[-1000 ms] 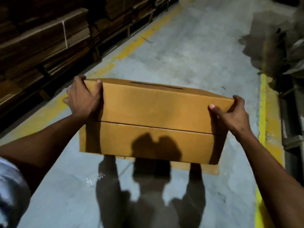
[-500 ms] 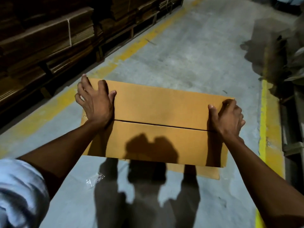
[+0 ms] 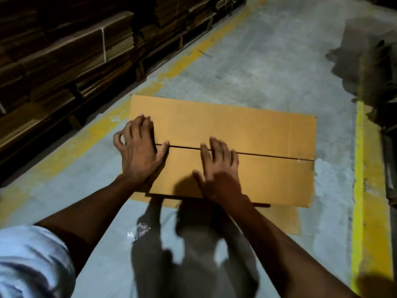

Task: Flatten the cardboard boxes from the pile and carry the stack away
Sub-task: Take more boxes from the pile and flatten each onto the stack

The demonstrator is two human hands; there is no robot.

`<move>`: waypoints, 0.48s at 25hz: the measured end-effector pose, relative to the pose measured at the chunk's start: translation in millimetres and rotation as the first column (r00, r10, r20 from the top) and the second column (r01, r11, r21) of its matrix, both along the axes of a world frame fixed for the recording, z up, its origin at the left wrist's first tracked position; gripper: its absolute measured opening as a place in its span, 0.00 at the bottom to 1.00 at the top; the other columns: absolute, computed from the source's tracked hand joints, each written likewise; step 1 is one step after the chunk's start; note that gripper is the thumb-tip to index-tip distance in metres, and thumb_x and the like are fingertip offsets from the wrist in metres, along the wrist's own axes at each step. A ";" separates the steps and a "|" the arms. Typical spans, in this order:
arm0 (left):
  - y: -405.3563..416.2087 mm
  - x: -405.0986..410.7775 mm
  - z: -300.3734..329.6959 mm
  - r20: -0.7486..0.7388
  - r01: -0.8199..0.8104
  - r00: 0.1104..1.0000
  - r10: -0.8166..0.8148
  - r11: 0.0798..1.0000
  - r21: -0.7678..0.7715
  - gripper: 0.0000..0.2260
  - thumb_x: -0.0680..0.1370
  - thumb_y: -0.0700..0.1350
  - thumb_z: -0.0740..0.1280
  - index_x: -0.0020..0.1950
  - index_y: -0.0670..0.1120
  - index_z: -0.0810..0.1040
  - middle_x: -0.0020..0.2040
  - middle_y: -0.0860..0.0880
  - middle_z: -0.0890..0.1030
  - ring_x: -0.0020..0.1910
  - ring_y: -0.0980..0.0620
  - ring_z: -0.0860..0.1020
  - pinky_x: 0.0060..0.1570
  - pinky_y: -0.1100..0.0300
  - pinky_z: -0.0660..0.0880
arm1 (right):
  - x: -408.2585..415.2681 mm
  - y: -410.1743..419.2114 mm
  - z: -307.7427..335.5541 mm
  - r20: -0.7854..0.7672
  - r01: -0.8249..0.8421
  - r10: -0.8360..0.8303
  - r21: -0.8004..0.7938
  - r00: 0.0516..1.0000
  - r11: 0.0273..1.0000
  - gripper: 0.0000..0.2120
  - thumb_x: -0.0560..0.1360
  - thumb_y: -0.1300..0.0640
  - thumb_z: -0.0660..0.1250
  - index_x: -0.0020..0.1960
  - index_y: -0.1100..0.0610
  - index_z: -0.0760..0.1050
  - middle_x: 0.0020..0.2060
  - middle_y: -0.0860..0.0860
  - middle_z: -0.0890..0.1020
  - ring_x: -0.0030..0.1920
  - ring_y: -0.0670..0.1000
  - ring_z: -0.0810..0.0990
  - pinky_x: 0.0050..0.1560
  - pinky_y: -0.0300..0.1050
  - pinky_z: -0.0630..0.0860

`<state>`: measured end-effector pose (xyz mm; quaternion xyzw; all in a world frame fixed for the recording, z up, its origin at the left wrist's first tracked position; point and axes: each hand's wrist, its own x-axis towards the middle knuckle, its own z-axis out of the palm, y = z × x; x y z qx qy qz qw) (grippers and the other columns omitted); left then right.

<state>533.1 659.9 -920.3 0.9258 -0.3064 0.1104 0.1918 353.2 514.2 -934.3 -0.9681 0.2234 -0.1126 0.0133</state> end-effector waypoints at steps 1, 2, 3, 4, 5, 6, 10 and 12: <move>10.8 -1.7 -5.8 -0.016 -0.050 0.999 0.050 0.999 -0.004 0.34 0.75 0.63 0.67 0.74 0.46 0.64 0.73 0.43 0.65 0.69 0.39 0.64 0.64 0.40 0.59 | 7.2 10.0 -7.5 -0.023 -0.003 0.003 0.002 1.000 1.000 0.36 0.79 0.36 0.58 0.79 0.55 0.61 0.80 0.60 0.56 0.79 0.64 0.54 0.74 0.70 0.52; 19.0 -3.6 -10.6 -0.042 -0.108 0.993 0.108 0.994 -0.016 0.34 0.74 0.64 0.69 0.72 0.46 0.65 0.70 0.42 0.66 0.66 0.38 0.65 0.62 0.40 0.61 | 10.3 14.5 -11.6 -0.038 0.015 -0.014 0.006 0.999 1.000 0.36 0.79 0.35 0.55 0.80 0.56 0.59 0.80 0.61 0.54 0.79 0.65 0.52 0.73 0.72 0.50; 25.1 -3.5 -14.6 -0.066 -0.157 0.986 0.155 0.987 -0.024 0.33 0.73 0.64 0.70 0.70 0.46 0.67 0.67 0.41 0.67 0.63 0.38 0.66 0.59 0.41 0.63 | 11.7 16.8 -13.4 -0.053 0.039 -0.039 0.004 0.998 0.999 0.37 0.79 0.36 0.55 0.80 0.57 0.59 0.80 0.62 0.53 0.79 0.66 0.52 0.73 0.73 0.50; 27.5 -3.2 -17.0 -0.075 -0.182 0.981 0.179 0.983 -0.031 0.32 0.73 0.64 0.70 0.67 0.45 0.69 0.64 0.40 0.68 0.61 0.37 0.66 0.57 0.41 0.64 | 11.7 18.3 -13.0 -0.072 0.058 -0.059 -0.013 0.996 0.998 0.37 0.79 0.36 0.58 0.80 0.58 0.59 0.80 0.63 0.54 0.79 0.67 0.52 0.73 0.74 0.52; 27.2 -3.1 -18.8 -0.071 -0.183 0.981 0.180 0.982 -0.040 0.29 0.74 0.63 0.70 0.65 0.44 0.70 0.62 0.39 0.68 0.59 0.37 0.67 0.56 0.42 0.64 | 11.2 21.1 -11.6 -0.101 0.070 -0.073 -0.040 0.992 0.997 0.38 0.78 0.37 0.61 0.80 0.58 0.59 0.80 0.63 0.55 0.79 0.67 0.53 0.72 0.74 0.53; 25.9 -3.4 -19.0 -0.067 -0.172 0.984 0.168 0.983 -0.058 0.26 0.76 0.61 0.69 0.63 0.43 0.71 0.61 0.39 0.68 0.58 0.37 0.67 0.56 0.42 0.65 | 10.7 24.6 -8.1 -0.129 0.079 -0.086 -0.057 0.988 0.995 0.38 0.77 0.38 0.63 0.79 0.58 0.59 0.79 0.63 0.56 0.78 0.67 0.54 0.72 0.74 0.53; 19.8 -0.1 -16.4 -0.126 -0.109 0.988 0.086 0.975 -0.194 0.22 0.77 0.54 0.70 0.61 0.41 0.72 0.59 0.39 0.68 0.59 0.37 0.68 0.58 0.43 0.68 | 15.7 42.2 0.8 -0.175 0.019 -0.023 -0.023 0.984 1.000 0.41 0.68 0.51 0.74 0.78 0.57 0.62 0.76 0.65 0.63 0.75 0.67 0.61 0.70 0.75 0.57; 18.9 4.4 -14.7 -0.169 -0.135 0.981 0.097 0.965 -0.225 0.21 0.77 0.54 0.70 0.61 0.41 0.71 0.59 0.40 0.68 0.59 0.39 0.69 0.58 0.45 0.69 | 20.8 48.4 -1.1 -0.180 0.010 -0.019 -0.048 0.983 0.999 0.44 0.61 0.54 0.75 0.76 0.56 0.65 0.72 0.65 0.69 0.71 0.67 0.67 0.68 0.73 0.62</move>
